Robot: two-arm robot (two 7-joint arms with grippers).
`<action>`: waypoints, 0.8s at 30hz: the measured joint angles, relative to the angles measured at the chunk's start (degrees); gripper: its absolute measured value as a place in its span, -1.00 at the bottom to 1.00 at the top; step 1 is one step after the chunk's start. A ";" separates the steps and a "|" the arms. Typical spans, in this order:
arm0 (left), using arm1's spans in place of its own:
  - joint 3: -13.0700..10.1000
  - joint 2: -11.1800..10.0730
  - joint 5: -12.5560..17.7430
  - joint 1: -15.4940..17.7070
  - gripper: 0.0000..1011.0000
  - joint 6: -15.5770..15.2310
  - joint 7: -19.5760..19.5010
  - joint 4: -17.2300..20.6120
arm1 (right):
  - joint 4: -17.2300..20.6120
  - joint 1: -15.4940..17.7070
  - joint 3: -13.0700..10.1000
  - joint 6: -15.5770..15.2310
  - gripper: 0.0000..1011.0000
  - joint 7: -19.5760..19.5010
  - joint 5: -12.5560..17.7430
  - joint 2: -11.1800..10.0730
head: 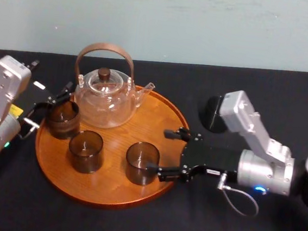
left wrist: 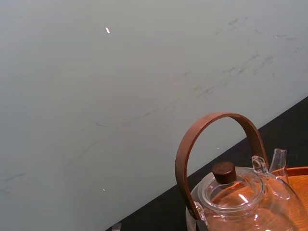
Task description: Pick up the glass from the table and place it on the tray.
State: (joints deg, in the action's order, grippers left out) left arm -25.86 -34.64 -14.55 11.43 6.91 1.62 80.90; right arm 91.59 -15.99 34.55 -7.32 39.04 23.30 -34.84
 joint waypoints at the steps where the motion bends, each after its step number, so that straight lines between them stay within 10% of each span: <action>1: 0.00 0.00 0.00 0.00 0.98 0.00 0.00 0.00 | 0.71 0.44 -0.50 0.48 0.98 0.16 0.63 -0.76; 13: 0.00 0.00 0.00 0.00 0.98 0.00 0.00 0.00 | 3.60 4.00 -4.66 3.28 0.98 -0.76 4.32 -5.43; 24: 0.00 0.00 0.00 0.00 0.98 0.00 0.00 0.00 | 4.04 7.84 -10.77 1.93 0.98 -9.90 5.38 -5.73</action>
State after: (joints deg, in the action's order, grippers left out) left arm -25.86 -34.64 -14.55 11.43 6.91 1.62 80.90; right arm 95.63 -8.15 23.78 -5.39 29.14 28.68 -40.57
